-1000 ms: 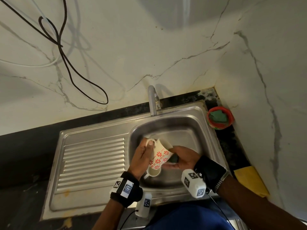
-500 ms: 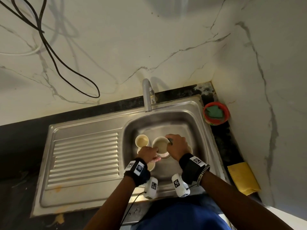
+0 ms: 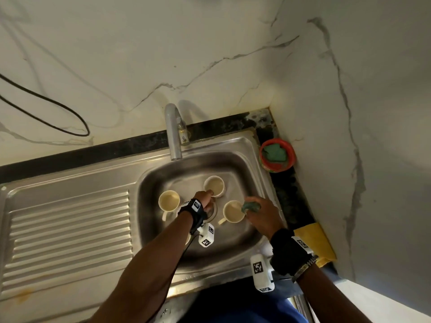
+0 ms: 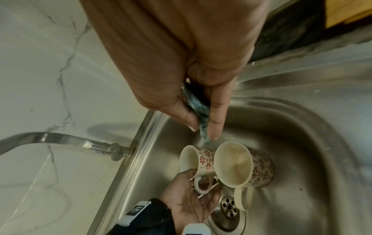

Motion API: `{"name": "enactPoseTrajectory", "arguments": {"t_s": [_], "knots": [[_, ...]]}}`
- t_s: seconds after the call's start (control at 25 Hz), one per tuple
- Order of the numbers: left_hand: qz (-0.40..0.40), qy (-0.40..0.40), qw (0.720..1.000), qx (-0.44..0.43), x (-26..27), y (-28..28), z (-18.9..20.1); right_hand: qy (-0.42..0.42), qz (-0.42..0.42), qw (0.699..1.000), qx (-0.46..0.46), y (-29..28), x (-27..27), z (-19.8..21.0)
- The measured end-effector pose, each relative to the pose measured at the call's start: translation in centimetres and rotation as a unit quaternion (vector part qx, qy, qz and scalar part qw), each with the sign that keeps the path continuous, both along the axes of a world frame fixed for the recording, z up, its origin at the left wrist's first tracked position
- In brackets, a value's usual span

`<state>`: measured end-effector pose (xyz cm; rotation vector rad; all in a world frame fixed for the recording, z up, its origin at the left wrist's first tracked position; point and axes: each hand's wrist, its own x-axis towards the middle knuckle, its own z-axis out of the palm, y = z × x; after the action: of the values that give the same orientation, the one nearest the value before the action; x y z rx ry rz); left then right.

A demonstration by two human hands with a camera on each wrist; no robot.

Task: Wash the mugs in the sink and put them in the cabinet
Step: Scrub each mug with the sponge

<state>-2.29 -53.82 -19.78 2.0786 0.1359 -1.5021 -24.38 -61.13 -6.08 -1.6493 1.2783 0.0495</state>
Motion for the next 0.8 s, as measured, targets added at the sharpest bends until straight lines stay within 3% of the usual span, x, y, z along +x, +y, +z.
{"name": "enactPoseTrajectory", "arguments": {"t_s": [0.12, 0.28, 0.52, 0.68, 0.72, 0.8], "knots": [[-0.049, -0.002, 0.998, -0.027, -1.9, -2.3, -0.8, 0.001, -0.035, 0.999, 0.038, 0.3, -1.6, -0.8], [-0.2, -0.031, 0.979, -0.031, -3.1, -3.8, 0.8, -0.013, -0.047, 0.997, 0.059, 0.0, -1.6, -1.1], [-0.143, 0.021, 0.989, -0.013, -5.0, 0.0, 2.3, -0.033, -0.054, 0.995, 0.072, -0.8, -0.5, -3.2], [-0.335, -0.08, 0.935, 0.083, -6.4, 0.5, 1.4, -0.033, -0.067, 0.994, 0.077, -1.5, -0.6, -4.9], [-0.34, -0.069, 0.933, 0.093, -6.9, 0.6, 0.8, -0.037, -0.072, 0.993, 0.08, -1.6, -0.9, -4.7], [-0.28, -0.042, 0.955, 0.084, -7.5, 1.0, 0.4, -0.049, -0.074, 0.993, 0.082, -1.5, -1.0, -3.5]]}}
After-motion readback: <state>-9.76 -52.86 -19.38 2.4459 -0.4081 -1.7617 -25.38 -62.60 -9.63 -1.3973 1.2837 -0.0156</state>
